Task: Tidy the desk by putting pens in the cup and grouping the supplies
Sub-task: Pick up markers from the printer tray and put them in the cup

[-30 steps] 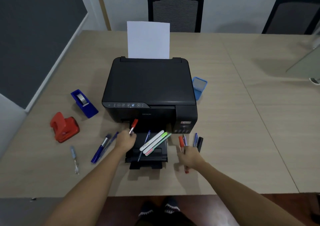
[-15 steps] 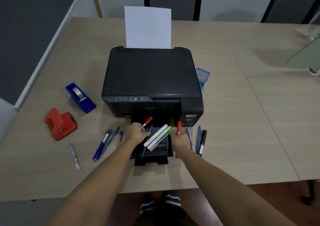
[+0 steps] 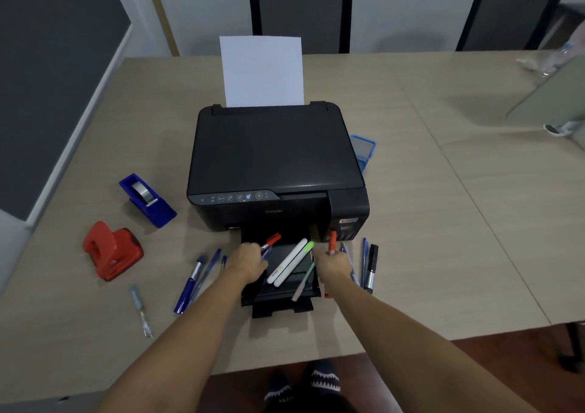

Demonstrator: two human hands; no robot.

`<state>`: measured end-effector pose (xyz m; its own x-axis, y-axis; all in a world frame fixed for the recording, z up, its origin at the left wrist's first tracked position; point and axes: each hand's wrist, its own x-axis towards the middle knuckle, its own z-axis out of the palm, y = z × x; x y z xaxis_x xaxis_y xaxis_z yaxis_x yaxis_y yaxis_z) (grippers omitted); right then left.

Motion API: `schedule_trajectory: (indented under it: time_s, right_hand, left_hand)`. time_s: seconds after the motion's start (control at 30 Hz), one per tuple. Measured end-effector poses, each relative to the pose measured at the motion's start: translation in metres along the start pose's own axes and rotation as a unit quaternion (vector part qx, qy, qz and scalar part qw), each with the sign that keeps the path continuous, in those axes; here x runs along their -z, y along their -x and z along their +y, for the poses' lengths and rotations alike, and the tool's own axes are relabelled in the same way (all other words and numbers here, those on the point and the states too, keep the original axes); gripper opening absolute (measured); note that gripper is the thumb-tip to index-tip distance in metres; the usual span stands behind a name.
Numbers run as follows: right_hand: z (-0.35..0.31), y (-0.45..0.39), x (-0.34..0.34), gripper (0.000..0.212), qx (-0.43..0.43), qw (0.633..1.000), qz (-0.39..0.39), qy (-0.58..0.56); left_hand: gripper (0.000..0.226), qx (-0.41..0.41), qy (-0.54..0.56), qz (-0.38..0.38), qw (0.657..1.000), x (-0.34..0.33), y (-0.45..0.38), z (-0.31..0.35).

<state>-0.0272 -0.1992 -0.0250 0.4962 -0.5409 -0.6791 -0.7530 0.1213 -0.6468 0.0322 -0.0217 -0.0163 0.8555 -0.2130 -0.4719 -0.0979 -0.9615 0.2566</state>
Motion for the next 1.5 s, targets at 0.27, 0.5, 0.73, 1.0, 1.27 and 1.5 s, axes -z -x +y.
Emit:
schedule_trajectory:
  time_s: [0.27, 0.5, 0.73, 1.0, 1.27, 1.5]
  right_hand:
    - [-0.007, 0.02, 0.054, 0.02, 0.193, 0.975, -0.098, 0.048]
    - [-0.09, 0.014, 0.126, 0.038, 0.25, 0.947, -0.163, -0.122]
    - [-0.189, -0.065, 0.175, 0.03, 0.186, 0.913, 0.012, -0.362]
    - [-0.254, -0.16, 0.188, 0.023, 0.165, 0.956, -0.008, -0.244]
    - [-0.28, -0.221, 0.162, 0.023, 0.205, 0.961, -0.068, -0.172]
    - [-0.267, -0.258, 0.14, 0.019, 0.247, 0.957, -0.148, 0.003]
  left_hand:
    - [0.012, -0.089, 0.097, -0.149, 0.98, 0.042, 0.023, -0.008]
    - [0.01, -0.176, 0.351, -0.25, 0.885, 0.142, 0.045, 0.079]
    - [0.015, -0.144, 0.572, -0.076, 0.804, 0.166, -0.023, 0.223]
    - [0.021, -0.021, 0.583, 0.102, 0.806, 0.145, -0.141, 0.323]
    - [0.007, 0.06, 0.591, 0.193, 0.781, 0.114, -0.21, 0.34]
    - [0.026, 0.111, 0.571, 0.183, 0.793, 0.096, -0.232, 0.336]
